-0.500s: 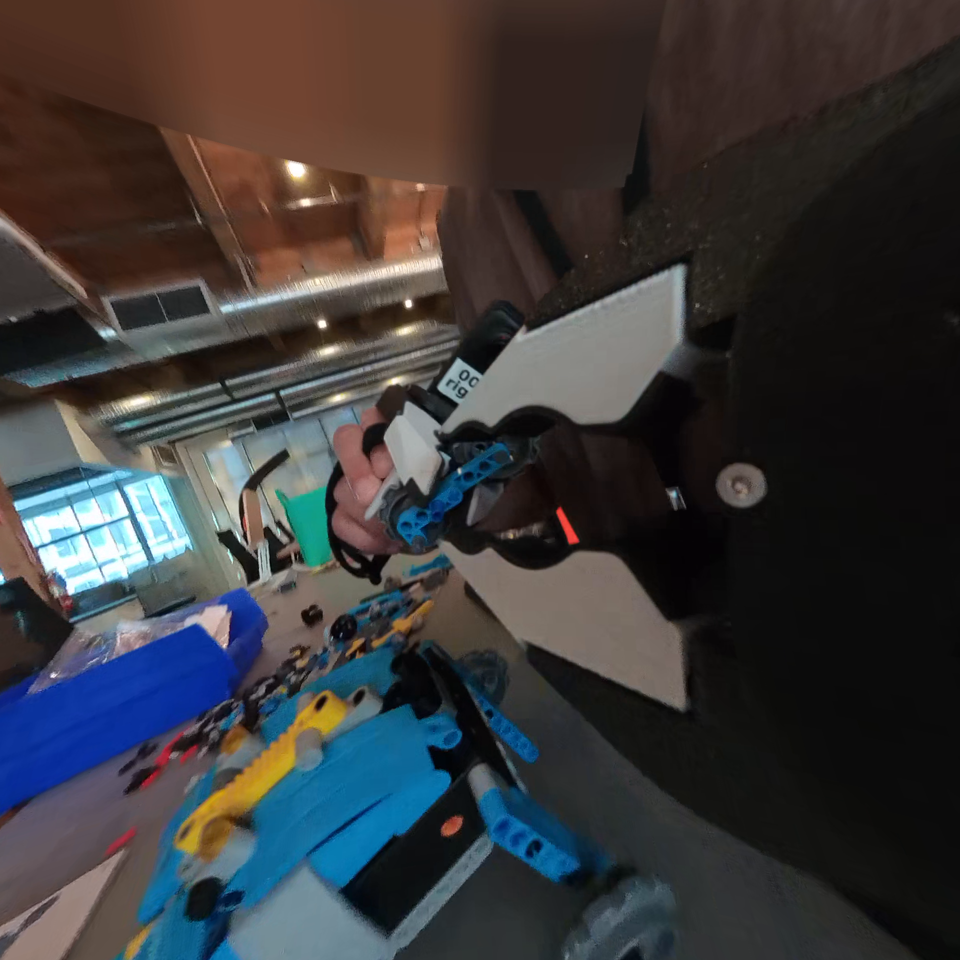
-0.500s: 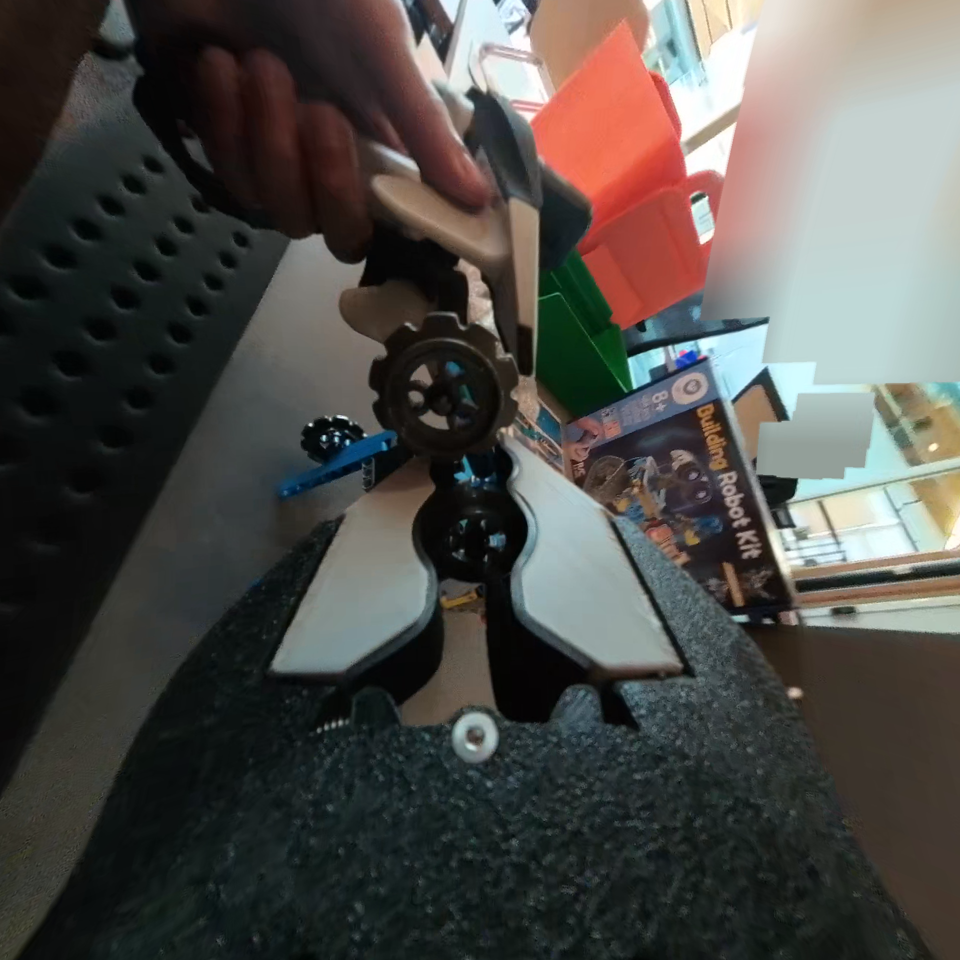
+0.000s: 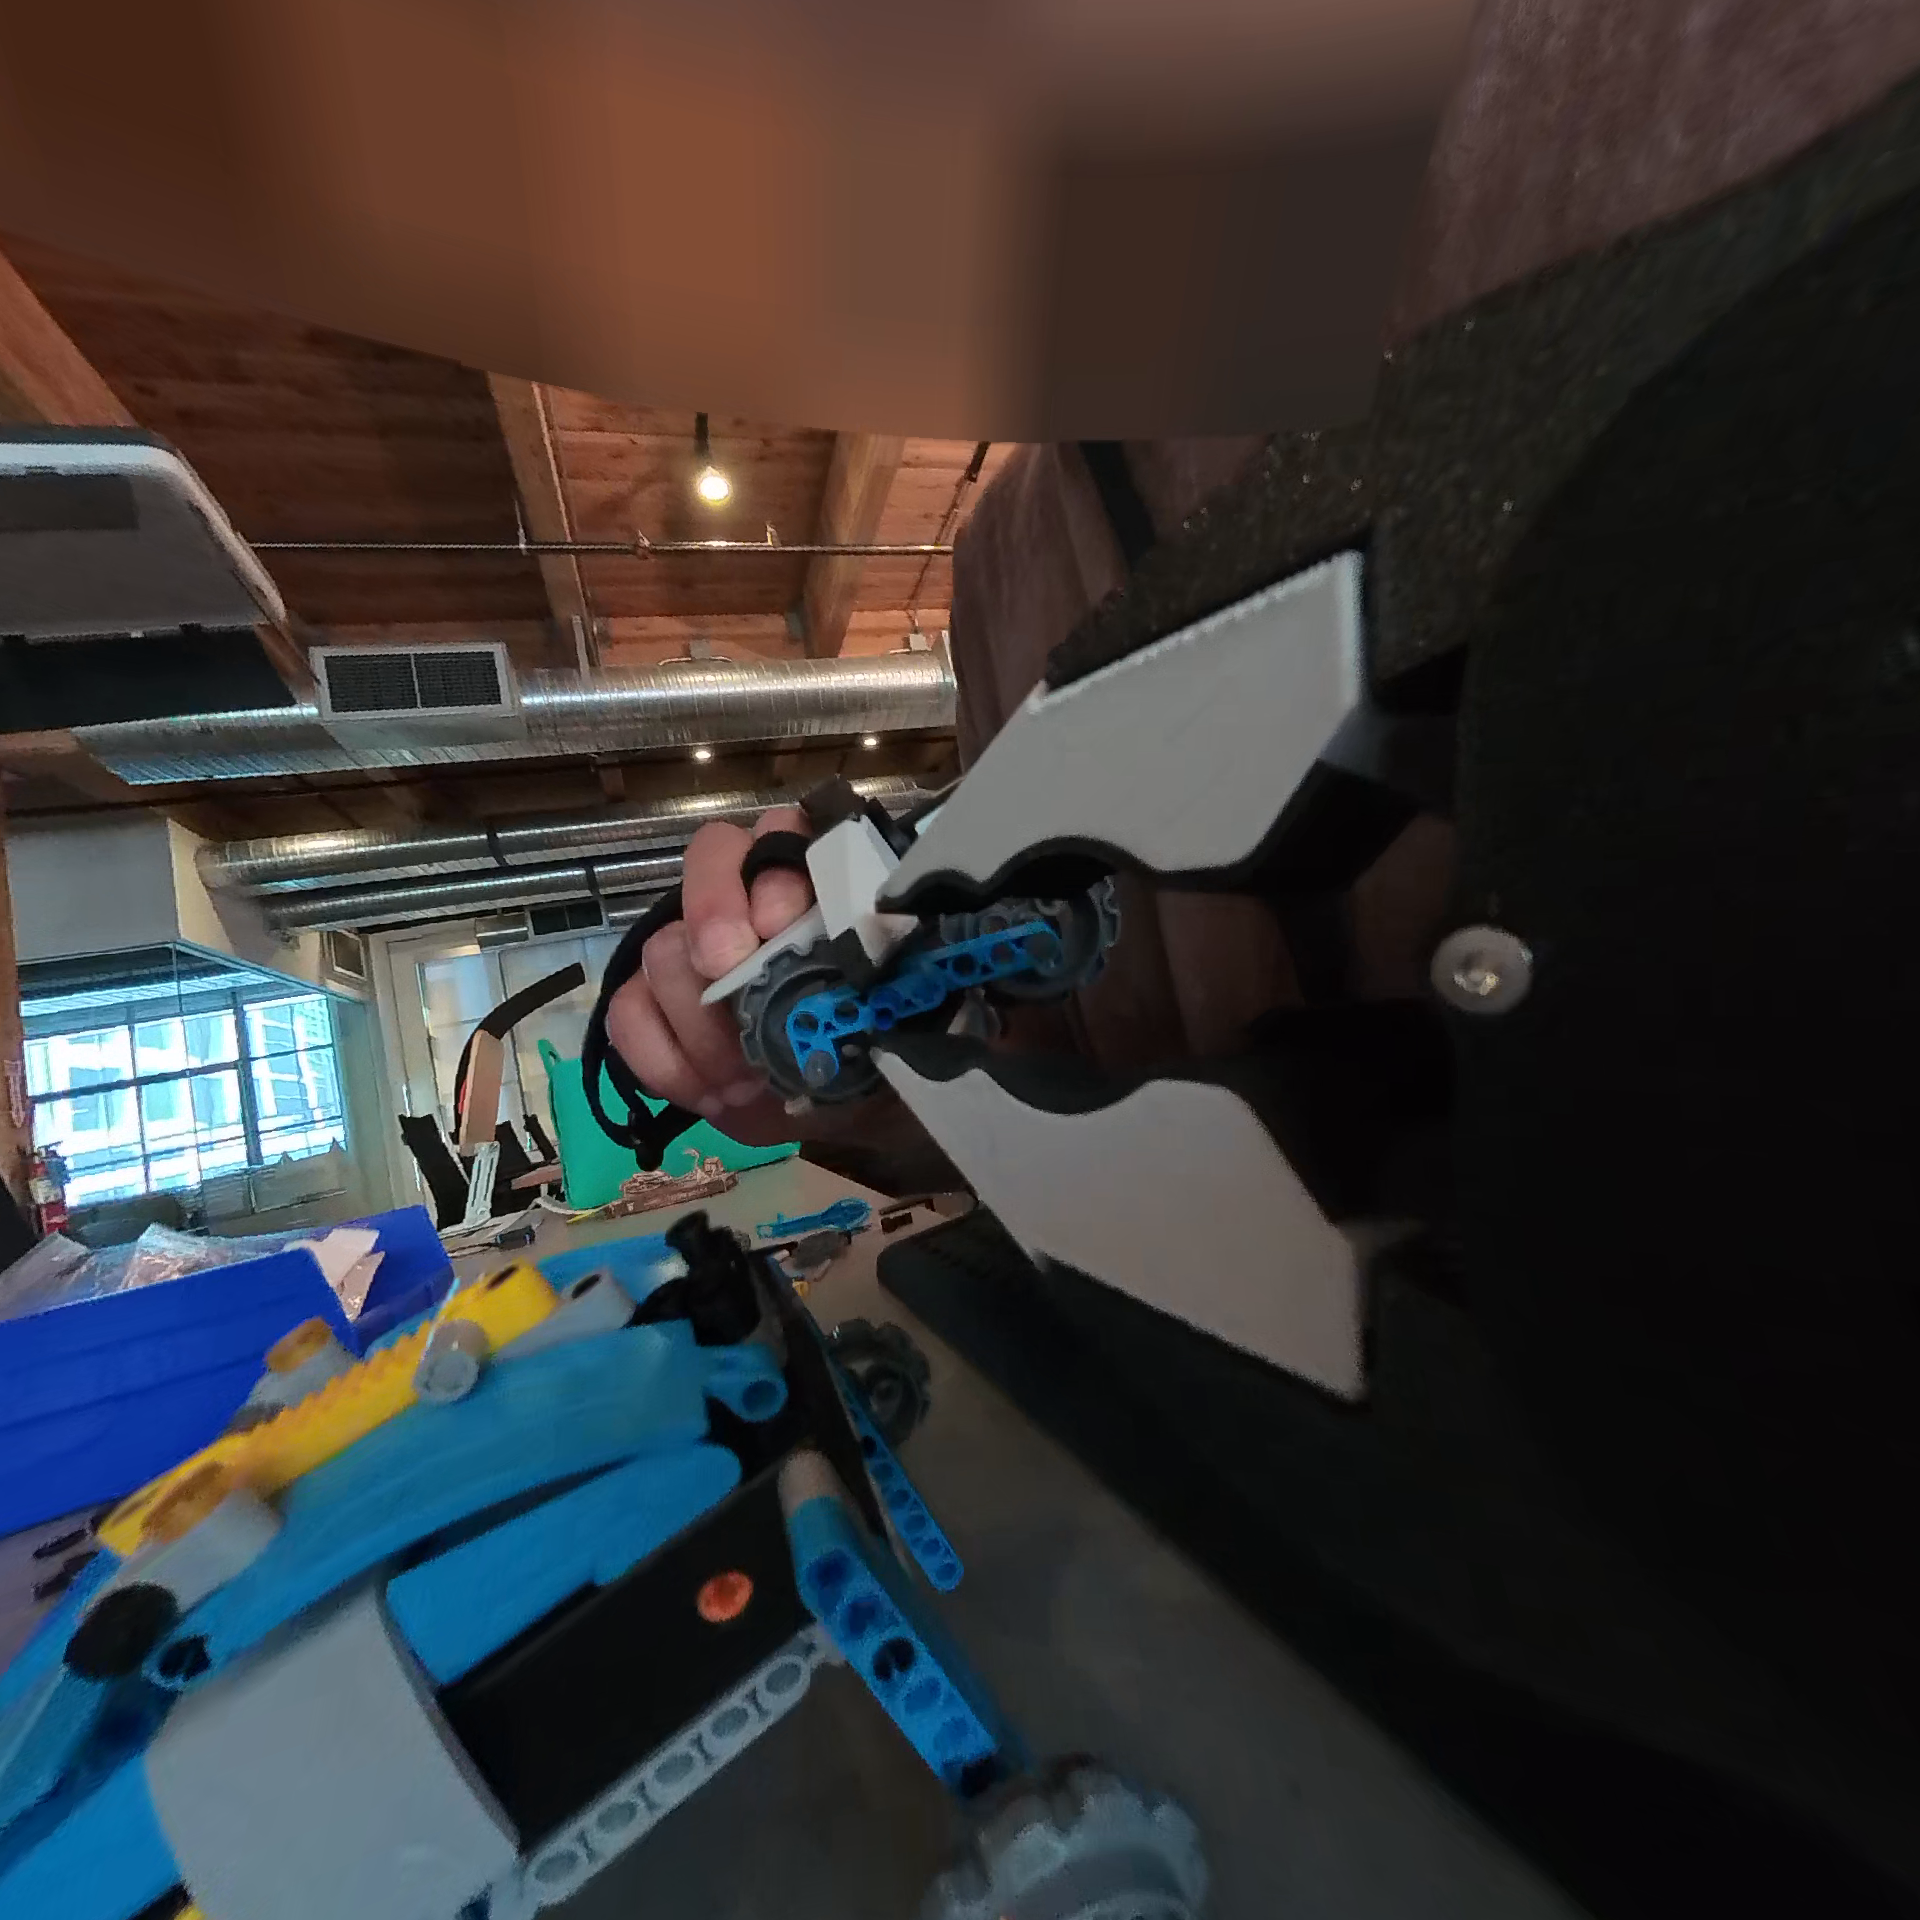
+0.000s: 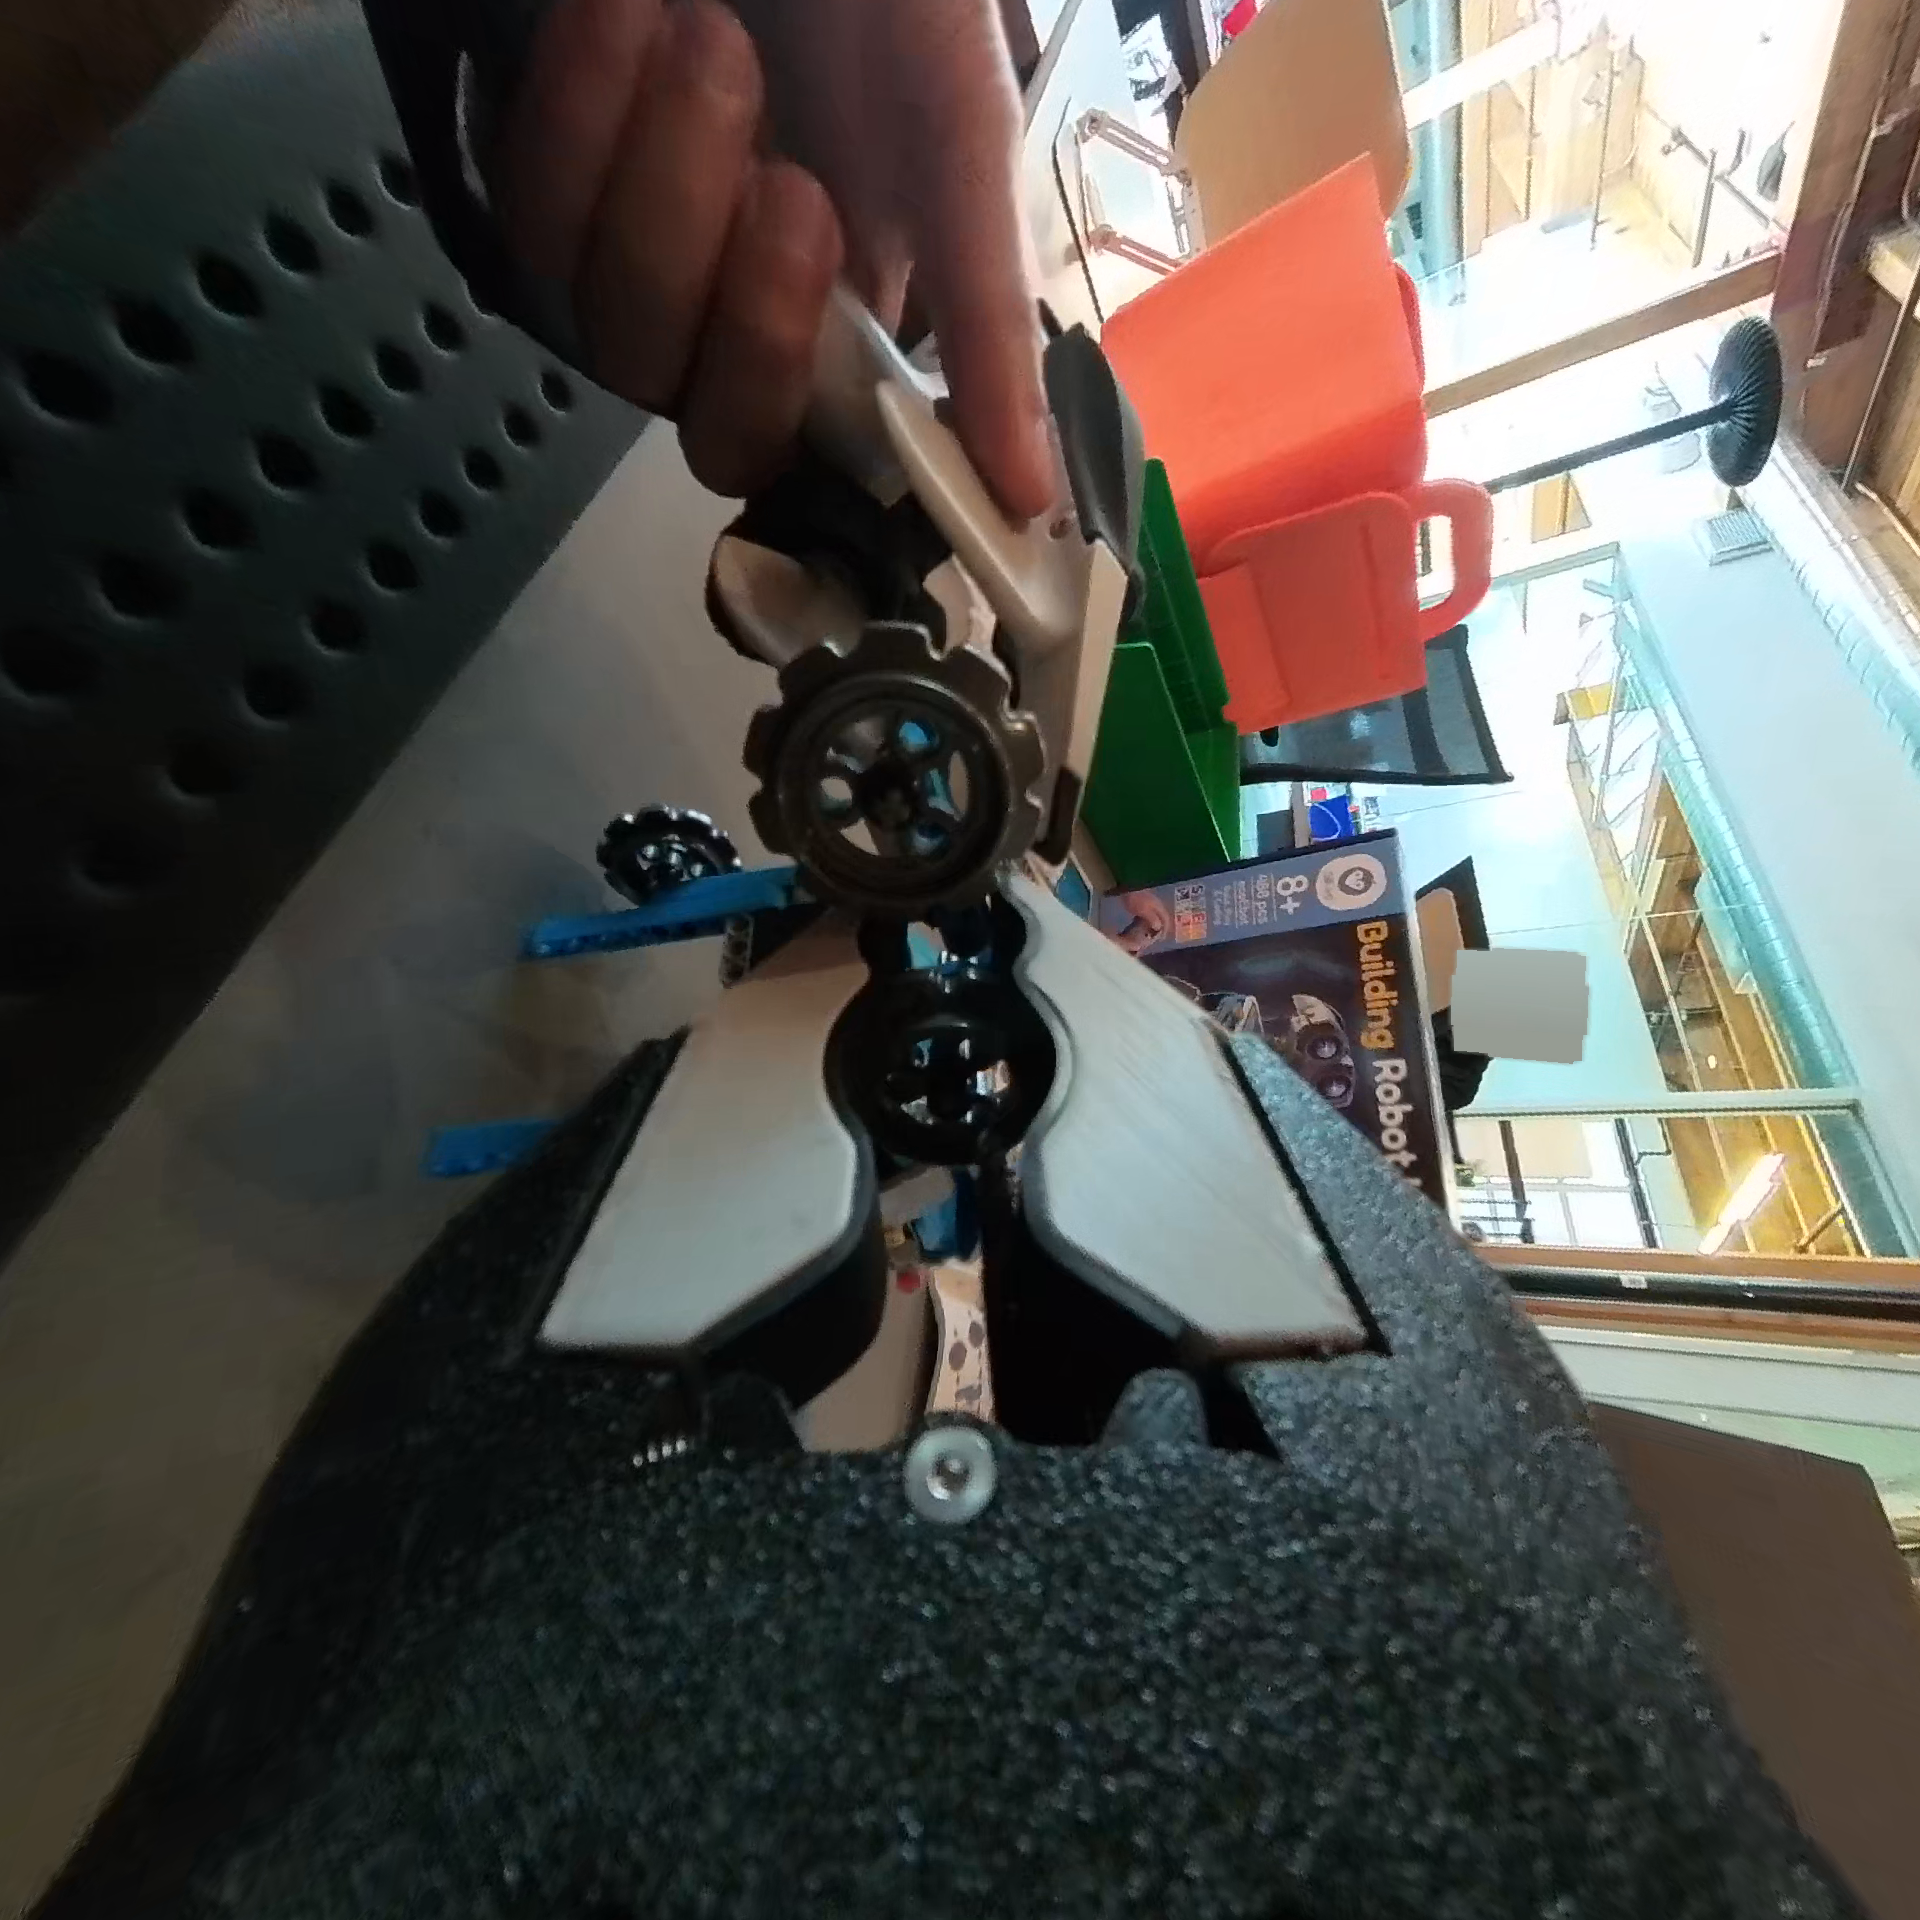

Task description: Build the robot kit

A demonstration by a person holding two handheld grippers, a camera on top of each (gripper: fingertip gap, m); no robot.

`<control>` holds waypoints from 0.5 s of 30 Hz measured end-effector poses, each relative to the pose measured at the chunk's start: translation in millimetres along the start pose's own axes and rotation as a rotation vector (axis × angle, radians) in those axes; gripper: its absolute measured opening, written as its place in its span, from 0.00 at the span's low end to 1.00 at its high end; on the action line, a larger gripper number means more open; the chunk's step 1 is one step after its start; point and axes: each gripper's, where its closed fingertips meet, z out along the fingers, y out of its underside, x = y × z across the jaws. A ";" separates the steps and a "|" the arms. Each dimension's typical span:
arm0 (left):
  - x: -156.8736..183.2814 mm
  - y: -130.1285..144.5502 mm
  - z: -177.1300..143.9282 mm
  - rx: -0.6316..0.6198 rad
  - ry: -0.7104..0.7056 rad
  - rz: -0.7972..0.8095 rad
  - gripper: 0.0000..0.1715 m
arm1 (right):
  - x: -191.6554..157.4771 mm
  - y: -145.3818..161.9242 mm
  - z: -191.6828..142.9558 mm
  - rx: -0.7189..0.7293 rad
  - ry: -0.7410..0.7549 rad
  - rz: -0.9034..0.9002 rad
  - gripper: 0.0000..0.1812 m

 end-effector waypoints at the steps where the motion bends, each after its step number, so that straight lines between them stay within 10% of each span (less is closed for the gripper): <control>1: -1.9 -3.0 -3.3 0.013 -0.011 -0.012 0.13 | -0.3 0.2 1.0 -0.001 0.005 -0.002 0.08; 5: -13.6 -32.6 -35.6 0.158 -0.152 0.087 0.15 | 12.1 10.1 -2.9 -0.036 0.118 -0.025 0.08; 15: 3.8 16.9 11.2 -0.118 -0.009 0.075 0.04 | 15.8 9.0 -0.9 -0.028 0.146 -0.074 0.08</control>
